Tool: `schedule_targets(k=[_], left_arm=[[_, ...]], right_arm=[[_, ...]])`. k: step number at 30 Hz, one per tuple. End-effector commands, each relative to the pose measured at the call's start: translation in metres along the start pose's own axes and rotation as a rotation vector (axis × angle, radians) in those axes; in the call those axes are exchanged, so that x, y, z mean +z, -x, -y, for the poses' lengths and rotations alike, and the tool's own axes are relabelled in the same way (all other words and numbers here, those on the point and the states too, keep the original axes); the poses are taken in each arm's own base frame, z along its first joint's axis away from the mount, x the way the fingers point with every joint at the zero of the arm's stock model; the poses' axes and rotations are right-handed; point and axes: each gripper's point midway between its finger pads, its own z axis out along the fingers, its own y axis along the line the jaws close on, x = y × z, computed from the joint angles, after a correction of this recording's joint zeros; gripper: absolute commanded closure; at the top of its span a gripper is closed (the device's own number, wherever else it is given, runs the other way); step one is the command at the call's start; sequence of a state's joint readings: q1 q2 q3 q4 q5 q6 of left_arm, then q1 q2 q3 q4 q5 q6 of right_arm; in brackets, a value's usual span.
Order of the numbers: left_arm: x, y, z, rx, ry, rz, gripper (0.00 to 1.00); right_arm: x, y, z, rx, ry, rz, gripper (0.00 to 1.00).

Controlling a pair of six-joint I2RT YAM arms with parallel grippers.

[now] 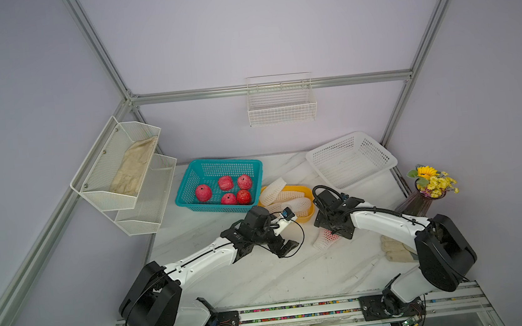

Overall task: Remove foam nets from apples
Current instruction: Place the apple at the center of the board.

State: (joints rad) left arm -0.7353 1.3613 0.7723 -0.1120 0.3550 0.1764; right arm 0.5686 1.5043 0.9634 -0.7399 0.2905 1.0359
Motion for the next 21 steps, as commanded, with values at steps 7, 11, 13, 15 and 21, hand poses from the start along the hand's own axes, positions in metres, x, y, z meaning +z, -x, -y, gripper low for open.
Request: schedule_targets(k=[7, 11, 13, 15, 21], left_arm=[[-0.002, 0.018, 0.002, 0.057, 0.007, 0.044, 0.00], [-0.005, 0.020, 0.001, 0.054, 0.019, 0.048, 0.00], [-0.005, 0.019, 0.001, 0.052, 0.019, 0.044, 0.00], [-0.005, 0.018, 0.001, 0.048, 0.018, 0.039, 0.00], [-0.001, 0.017, 0.000, 0.042, 0.018, 0.028, 0.00]], right_arm=[[-0.042, 0.026, 0.009, -0.088, -0.030, 0.086, 0.03], [-0.055, 0.041, 0.000, -0.237, -0.003, 0.150, 0.03], [-0.058, 0.044, -0.004, -0.321, -0.001, 0.152, 0.03], [-0.061, 0.045, -0.009, -0.425, 0.014, 0.153, 0.03], [-0.062, 0.039, -0.028, -0.786, 0.107, 0.176, 0.03]])
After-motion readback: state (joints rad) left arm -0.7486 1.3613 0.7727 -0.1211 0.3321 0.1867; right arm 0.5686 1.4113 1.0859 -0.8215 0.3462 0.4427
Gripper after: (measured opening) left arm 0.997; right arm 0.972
